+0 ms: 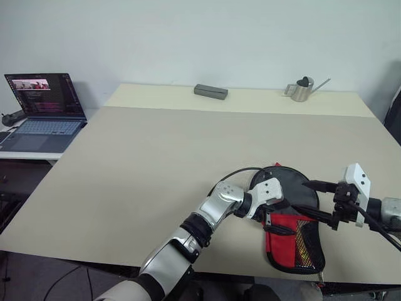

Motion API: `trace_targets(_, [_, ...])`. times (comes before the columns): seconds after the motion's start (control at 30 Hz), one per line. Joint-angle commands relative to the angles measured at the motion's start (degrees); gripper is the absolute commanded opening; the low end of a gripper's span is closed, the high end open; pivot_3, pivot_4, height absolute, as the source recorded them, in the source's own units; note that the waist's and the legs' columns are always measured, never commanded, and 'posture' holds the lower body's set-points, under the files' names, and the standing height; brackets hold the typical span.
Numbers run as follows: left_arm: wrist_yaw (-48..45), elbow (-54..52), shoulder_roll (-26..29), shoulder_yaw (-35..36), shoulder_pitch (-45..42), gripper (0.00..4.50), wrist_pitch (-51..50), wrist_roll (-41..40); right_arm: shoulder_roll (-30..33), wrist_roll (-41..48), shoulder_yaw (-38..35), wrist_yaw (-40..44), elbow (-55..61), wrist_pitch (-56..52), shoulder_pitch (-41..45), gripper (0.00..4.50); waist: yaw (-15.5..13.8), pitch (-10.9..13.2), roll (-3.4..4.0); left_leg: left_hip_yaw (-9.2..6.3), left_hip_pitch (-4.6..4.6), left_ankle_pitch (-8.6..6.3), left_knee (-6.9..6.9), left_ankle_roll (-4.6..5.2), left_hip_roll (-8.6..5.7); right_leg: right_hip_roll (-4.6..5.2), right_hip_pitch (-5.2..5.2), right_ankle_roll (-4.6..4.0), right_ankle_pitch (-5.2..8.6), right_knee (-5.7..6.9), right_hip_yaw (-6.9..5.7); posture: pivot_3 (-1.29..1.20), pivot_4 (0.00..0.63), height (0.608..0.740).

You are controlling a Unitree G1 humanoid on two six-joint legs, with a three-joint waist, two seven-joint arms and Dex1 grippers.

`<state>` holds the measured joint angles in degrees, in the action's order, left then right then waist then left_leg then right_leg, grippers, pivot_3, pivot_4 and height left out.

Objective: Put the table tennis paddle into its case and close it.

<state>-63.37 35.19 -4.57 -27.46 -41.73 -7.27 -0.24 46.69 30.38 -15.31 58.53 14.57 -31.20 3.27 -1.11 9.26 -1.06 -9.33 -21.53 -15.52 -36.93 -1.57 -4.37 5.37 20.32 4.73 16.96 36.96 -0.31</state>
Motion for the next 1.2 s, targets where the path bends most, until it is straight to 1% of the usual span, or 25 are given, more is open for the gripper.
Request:
trace_targets(0.03, [-0.7, -6.8, 2.1, 1.0, 1.7, 4.50, -4.1, -1.2, -1.2, 0.1, -0.3, -0.4, -4.2, 3.2, 4.0, 4.46, 0.2, 0.1, 0.14, 0.01, -0.04, 0.06, 0.00, -0.10, 0.01, -0.01, 0.05, -0.04, -0.02, 0.01, 0.02, 0.00, 0.150, 0.740])
trace_targets(0.1, [-1.0, -13.1, 4.8, 2.7, 2.4, 4.50, -7.0, -2.9, -1.5, 0.6, -0.3, 0.0, -6.6, 2.8, 6.2, 4.46, 0.6, 0.2, 0.31, 0.01, -0.21, 0.11, 0.00, -0.16, 0.01, -0.01, 0.22, -0.07, -0.04, 0.03, 0.02, 0.00, 0.150, 0.740])
trace_targets(0.2, [-1.9, -23.1, 11.6, 5.7, 4.1, 4.50, -11.1, -5.1, -1.8, 2.2, -0.8, 0.3, -10.0, 1.6, 10.2, 4.46, 1.2, 0.3, 0.37, 0.05, -0.51, 0.18, 0.00, -0.25, 0.00, -0.03, 0.65, -0.16, -0.09, 0.12, 0.16, 0.00, 0.150, 0.740])
trace_targets(0.27, [-1.7, -26.6, 14.0, 6.4, 4.7, 4.50, -13.3, -6.2, -1.6, 2.5, -0.9, 0.9, -11.2, 1.5, 11.4, 4.46, 1.4, 0.4, 0.43, 0.13, -0.61, 0.19, 0.01, -0.27, 0.01, -0.09, 0.89, -0.23, -0.13, 0.17, 0.34, 0.00, 0.150, 0.740])
trace_targets(0.37, [-0.8, -32.4, 19.0, 9.8, 6.4, 4.50, -16.3, -8.0, -0.8, 3.1, -0.6, 1.6, -13.3, 0.1, 13.2, 4.46, 1.2, 0.4, 0.46, 0.14, -0.66, 0.19, -0.01, -0.27, -0.02, -0.08, 0.89, -0.24, -0.14, 0.11, 0.37, 0.00, 0.150, 0.740])
trace_targets(0.47, [0.4, -38.5, 24.1, 16.7, 9.3, 4.50, -19.6, -12.4, -0.9, 0.2, 0.9, 2.5, -15.5, 4.3, 13.9, 4.46, 1.2, 0.4, 0.45, 0.17, -0.67, 0.18, -0.01, -0.26, -0.02, -0.07, 0.93, -0.26, -0.15, 0.11, 0.43, 0.00, 0.150, 0.740])
trace_targets(0.6, [2.5, -44.9, 27.4, 23.5, 14.1, 4.50, -24.9, -19.0, -2.2, -1.9, 2.1, 3.6, -20.1, 8.7, 16.0, 4.46, 1.3, 0.4, 0.49, 0.19, -0.67, 0.18, 0.00, -0.26, 0.02, -0.10, 1.00, -0.27, -0.16, 0.16, 0.49, 0.00, 0.150, 0.740])
trace_targets(0.67, [4.2, -48.7, 29.7, 26.8, 17.0, 4.50, -27.6, -21.1, -3.5, -3.8, 3.2, 4.2, -23.9, 13.4, 18.3, 4.46, 1.5, 0.5, 0.50, 0.29, -0.65, 0.18, -0.01, -0.26, 0.01, -0.11, 1.00, -0.31, -0.19, 0.15, 0.60, 0.00, 0.150, 0.740])
trace_targets(0.8, [10.1, -52.6, 31.5, 30.7, 19.6, 4.50, -29.4, -22.0, -5.0, -5.8, 4.6, 7.4, -34.9, 19.6, 24.6, 4.46, 1.7, 0.5, 0.54, 0.45, -0.56, 0.19, -0.02, -0.25, 0.03, -0.15, 1.02, -0.37, -0.25, 0.21, 0.77, 0.00, 0.150, 0.740])
trace_targets(0.93, [17.7, -53.3, 31.3, 31.4, 18.6, 4.50, -29.9, -19.4, -4.3, -7.8, 5.3, 10.3, -49.0, 22.4, 32.8, 4.46, 1.6, 0.5, 0.54, 0.49, -0.51, 0.19, -0.02, -0.26, 0.04, -0.15, 1.00, -0.40, -0.28, 0.23, 0.81, 0.00, 0.150, 0.740])
trace_targets(1.1, [23.5, -55.9, 31.0, 32.7, 18.9, 4.50, -29.9, -20.1, -3.1, -12.4, 4.4, 6.8, -68.2, 29.9, 43.3, 4.46, 1.6, 0.5, 0.54, 0.72, -0.52, 0.19, 0.02, -0.26, 0.05, -0.15, 1.10, -0.40, -0.28, 0.18, 1.00, 0.00, 0.150, 0.740])
trace_targets(1.2, [24.4, -56.1, 31.2, 31.9, 19.0, 4.50, -29.4, -20.4, -2.5, -14.3, 4.0, 4.6, -75.1, 33.0, 47.1, 4.46, 1.6, 0.5, 0.54, 0.83, -0.54, 0.19, 0.06, -0.26, 0.06, -0.15, 1.13, -0.40, -0.29, 0.11, 1.07, 0.00, 0.150, 0.740])
